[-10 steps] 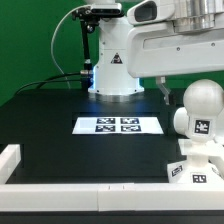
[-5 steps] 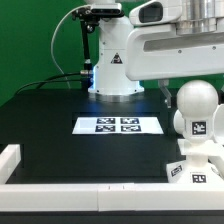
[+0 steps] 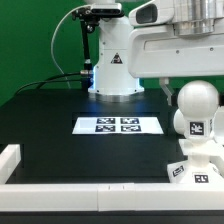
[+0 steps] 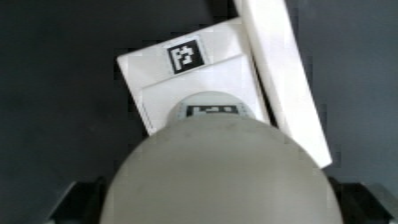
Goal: Assemble lamp
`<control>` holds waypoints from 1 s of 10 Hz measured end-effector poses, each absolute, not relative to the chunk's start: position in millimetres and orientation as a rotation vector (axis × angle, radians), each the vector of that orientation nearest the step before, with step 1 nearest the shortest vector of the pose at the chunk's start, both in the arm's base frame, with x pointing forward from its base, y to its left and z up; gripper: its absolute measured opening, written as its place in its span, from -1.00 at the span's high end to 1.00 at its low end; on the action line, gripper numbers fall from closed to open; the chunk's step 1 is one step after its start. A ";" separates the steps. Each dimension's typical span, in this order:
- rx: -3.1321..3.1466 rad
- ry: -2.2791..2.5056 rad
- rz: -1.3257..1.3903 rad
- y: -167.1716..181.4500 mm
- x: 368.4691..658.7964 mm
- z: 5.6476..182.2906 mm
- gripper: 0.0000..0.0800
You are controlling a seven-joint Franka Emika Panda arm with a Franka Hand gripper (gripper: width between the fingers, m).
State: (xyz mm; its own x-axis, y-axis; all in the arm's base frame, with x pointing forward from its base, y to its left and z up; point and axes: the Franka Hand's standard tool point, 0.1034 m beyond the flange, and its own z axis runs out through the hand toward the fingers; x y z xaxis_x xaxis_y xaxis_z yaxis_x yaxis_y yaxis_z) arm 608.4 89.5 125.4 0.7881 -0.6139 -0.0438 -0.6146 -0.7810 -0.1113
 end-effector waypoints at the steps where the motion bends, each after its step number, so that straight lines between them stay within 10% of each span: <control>1: -2.717 1.248 0.024 91.7 611.3 125.6 -0.44; 5: -2.325 1.785 0.083 96.5 615.3 124.7 -0.44; 10: -2.735 1.121 0.023 96.4 618.9 124.8 -0.74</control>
Offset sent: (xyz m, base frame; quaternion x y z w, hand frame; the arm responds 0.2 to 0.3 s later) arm 0.0173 0.0012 0.0017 0.0594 -0.0039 0.3212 0.9451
